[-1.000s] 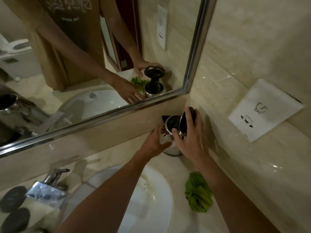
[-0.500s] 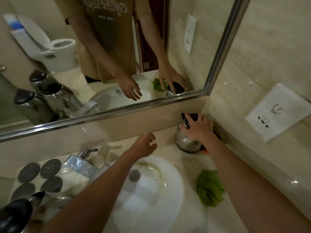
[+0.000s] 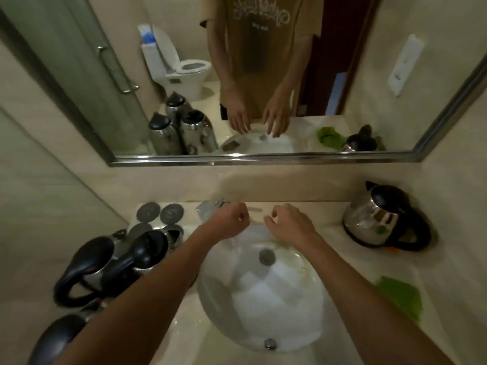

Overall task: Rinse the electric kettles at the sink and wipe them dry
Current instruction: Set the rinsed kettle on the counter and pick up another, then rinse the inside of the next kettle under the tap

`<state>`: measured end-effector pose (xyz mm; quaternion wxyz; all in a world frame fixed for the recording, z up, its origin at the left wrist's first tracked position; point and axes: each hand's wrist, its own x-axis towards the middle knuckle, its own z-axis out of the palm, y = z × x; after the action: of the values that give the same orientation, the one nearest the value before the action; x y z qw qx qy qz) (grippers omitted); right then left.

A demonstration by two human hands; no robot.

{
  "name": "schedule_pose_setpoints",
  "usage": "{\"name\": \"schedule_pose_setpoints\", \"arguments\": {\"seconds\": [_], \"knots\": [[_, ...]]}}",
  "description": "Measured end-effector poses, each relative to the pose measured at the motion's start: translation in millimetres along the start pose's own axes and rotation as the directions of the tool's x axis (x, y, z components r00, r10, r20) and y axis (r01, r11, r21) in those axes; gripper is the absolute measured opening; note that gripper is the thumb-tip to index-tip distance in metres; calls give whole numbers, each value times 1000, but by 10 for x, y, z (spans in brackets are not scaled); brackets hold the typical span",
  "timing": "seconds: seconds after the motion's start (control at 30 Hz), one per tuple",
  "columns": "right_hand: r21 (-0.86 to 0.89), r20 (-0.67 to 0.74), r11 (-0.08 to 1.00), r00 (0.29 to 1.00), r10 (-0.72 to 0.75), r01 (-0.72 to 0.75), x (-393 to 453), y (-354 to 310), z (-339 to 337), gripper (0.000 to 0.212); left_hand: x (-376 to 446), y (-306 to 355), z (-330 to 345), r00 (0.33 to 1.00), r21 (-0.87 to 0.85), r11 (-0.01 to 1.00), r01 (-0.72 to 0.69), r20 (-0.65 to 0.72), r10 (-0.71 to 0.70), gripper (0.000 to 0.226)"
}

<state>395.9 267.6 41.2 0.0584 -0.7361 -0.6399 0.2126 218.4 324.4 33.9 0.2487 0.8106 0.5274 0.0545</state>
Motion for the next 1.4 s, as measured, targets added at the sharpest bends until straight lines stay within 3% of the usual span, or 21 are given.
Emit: {"name": "schedule_pose_setpoints", "arguments": {"seconds": [0.2, 0.37, 0.47, 0.63, 0.8, 0.87, 0.97, 1.07, 1.13, 1.3, 1.4], "knots": [[159, 126, 979, 981, -146, 125, -268, -929, 386, 33, -624, -741, -384, 995, -2, 999, 51, -89, -51, 13], [359, 284, 929, 937, -202, 92, -501, -1521, 744, 39, -1124, -1260, -590, 980, 84, 981, 173, -117, -163, 20], [458, 361, 888, 906, -221, 34, -666, -1817, 957, 35, -1392, -1537, -650, 962, 67, 970, 234, -162, -221, 34], [574, 431, 814, 878, -209, -89, -851, -2280, 1286, 23, -1656, -1723, -622, 960, -81, 963, 259, -87, -266, 57], [745, 490, 565, 866, -100, -356, -969, -2547, 1595, 24, -1727, -1660, -575, 952, -138, 951, 276, -94, -290, 55], [779, 476, 495, 877, -66, -385, -1034, -2577, 1707, 26, -1751, -1627, -517, 951, -202, 942, 269, -97, -292, 52], [807, 418, 438, 907, 51, -396, -1166, -2550, 1829, 48, -1781, -1601, -430, 962, -249, 943, 221, -105, -253, 48], [856, 334, 394, 940, 71, -334, -1313, -2437, 1857, 47, -1815, -1557, -377, 973, -234, 955, 181, -98, -208, 49], [866, 288, 397, 952, 103, -305, -1384, -2338, 1835, 50, -1837, -1505, -353, 983, -167, 977, 132, -101, -150, 54], [835, 162, 494, 967, 198, -241, -1443, -2133, 1803, 22, -1806, -1349, -355, 986, 33, 998, 61, -160, -55, 62], [815, 153, 527, 967, 206, -241, -1476, -2050, 1766, 24, -1785, -1283, -334, 985, -87, 996, 19, -171, -34, 58]]}}
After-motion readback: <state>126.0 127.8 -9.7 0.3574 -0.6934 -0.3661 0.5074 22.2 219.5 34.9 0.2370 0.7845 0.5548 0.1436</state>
